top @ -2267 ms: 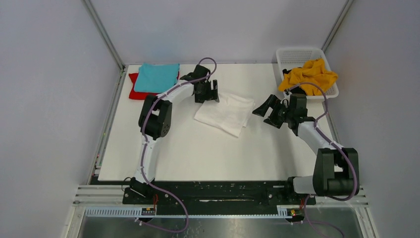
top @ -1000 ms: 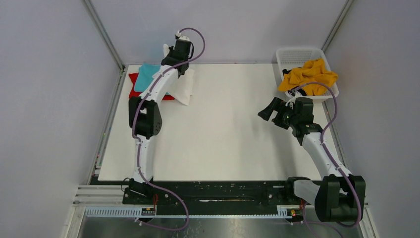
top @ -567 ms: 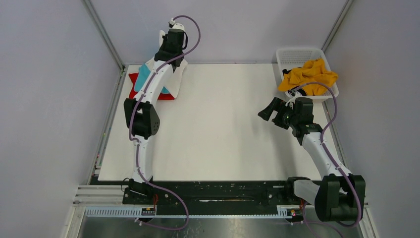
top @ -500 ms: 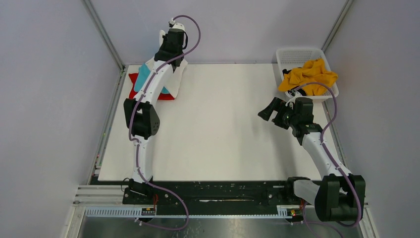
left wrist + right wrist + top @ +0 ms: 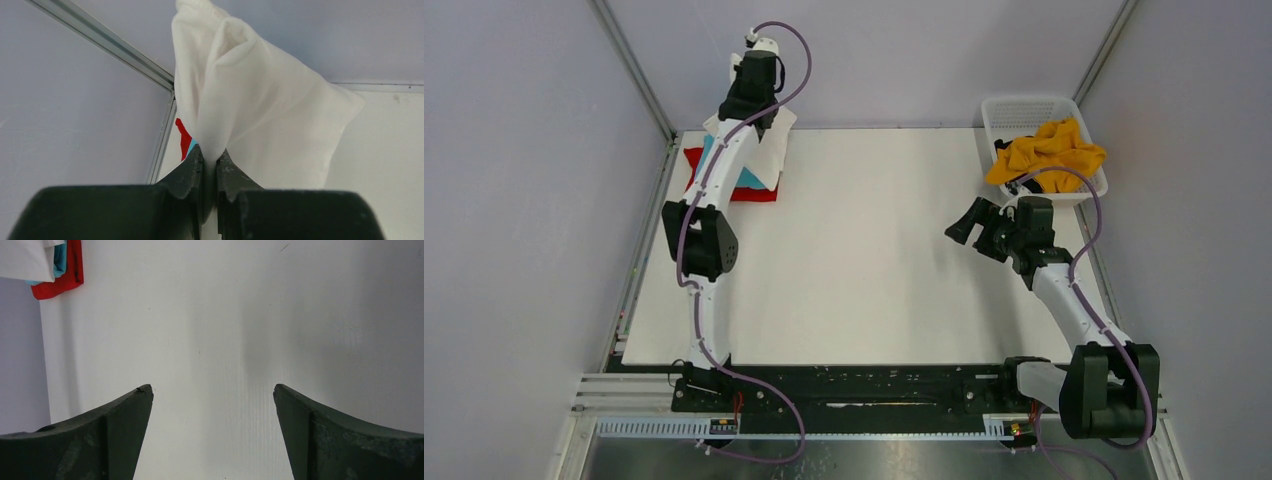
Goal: Fold and stack the t-shirts
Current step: Put the neatly folded tshirt into the corner of the board with the left arm
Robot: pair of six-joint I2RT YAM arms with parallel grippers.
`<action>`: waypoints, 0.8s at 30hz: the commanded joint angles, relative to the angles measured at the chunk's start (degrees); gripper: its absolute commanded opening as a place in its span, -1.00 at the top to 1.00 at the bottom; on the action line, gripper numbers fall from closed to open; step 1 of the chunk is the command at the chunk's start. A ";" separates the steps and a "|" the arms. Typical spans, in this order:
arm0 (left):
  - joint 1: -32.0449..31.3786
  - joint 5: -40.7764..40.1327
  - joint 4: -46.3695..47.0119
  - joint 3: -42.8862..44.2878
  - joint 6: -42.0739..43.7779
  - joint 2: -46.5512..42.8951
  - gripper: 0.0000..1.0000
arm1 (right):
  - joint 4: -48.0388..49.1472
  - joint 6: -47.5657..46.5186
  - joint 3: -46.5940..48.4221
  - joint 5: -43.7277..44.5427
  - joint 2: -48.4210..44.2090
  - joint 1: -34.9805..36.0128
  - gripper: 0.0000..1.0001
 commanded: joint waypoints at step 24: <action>11.96 0.99 17.11 -0.61 -1.83 15.78 0.97 | -0.56 -1.83 2.15 3.22 6.36 0.11 -0.99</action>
